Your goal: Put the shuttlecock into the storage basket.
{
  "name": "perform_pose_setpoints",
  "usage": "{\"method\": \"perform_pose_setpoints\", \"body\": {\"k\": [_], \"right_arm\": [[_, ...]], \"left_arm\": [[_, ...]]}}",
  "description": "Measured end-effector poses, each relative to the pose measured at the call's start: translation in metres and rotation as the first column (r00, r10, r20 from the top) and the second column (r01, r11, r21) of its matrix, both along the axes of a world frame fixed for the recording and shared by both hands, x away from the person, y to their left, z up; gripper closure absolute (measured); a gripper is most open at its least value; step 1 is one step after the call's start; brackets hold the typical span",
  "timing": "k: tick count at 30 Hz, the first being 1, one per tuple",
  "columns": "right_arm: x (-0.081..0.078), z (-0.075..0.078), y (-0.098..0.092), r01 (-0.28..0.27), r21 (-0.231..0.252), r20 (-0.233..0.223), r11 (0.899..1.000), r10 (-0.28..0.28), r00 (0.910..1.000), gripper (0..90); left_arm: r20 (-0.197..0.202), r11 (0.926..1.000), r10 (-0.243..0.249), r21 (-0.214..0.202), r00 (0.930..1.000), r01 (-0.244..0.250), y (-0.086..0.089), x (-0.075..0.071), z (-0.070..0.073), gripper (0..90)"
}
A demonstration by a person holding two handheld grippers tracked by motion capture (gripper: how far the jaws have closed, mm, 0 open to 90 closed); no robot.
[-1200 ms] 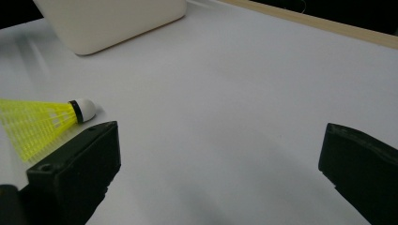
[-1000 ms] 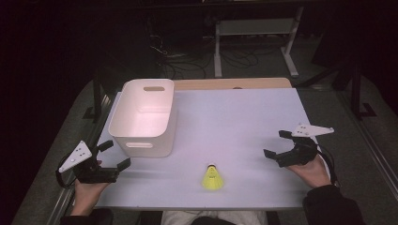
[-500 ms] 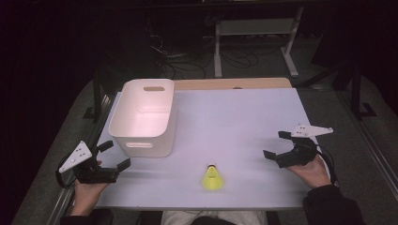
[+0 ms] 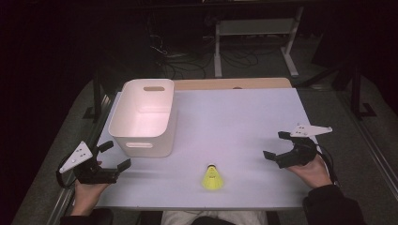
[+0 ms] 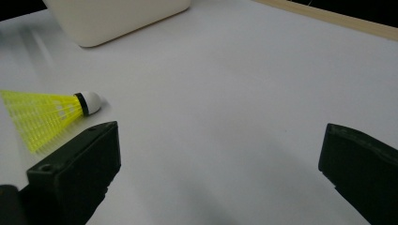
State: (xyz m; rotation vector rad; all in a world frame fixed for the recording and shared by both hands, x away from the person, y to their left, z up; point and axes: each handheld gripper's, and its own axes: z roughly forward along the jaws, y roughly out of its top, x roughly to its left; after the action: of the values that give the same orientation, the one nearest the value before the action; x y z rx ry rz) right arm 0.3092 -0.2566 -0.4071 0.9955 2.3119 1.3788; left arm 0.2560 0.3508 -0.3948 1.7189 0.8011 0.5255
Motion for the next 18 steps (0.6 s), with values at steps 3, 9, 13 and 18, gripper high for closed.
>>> {"method": "perform_pose_setpoints", "body": {"k": [3, 9, 13, 18], "right_arm": [[-0.001, 0.002, 0.0, -0.004, -0.003, -0.002, 1.0, 0.004, 1.0, 0.0], [0.0, 0.007, 0.002, -0.016, -0.014, -0.006, 1.0, 0.016, 0.9999, 0.0], [0.002, 0.01, 0.004, -0.025, -0.024, -0.017, 0.999, 0.025, 0.9995, 0.0], [0.003, 0.014, 0.006, -0.04, -0.04, -0.026, 0.998, 0.039, 0.9989, 0.0]], "left_arm": [[-0.002, 1.0, -0.001, 0.002, 1.0, 0.001, 0.0, 0.0, 0.0, 0.0], [-0.004, 1.0, 0.001, -0.003, 1.0, -0.001, -0.001, 0.0, 0.0, 0.0], [-0.003, 1.0, 0.001, 0.001, 1.0, -0.001, -0.001, 0.001, 0.0, 0.0], [-0.002, 1.0, 0.001, 0.0, 1.0, -0.001, -0.001, 0.001, 0.0, 0.0]]}}
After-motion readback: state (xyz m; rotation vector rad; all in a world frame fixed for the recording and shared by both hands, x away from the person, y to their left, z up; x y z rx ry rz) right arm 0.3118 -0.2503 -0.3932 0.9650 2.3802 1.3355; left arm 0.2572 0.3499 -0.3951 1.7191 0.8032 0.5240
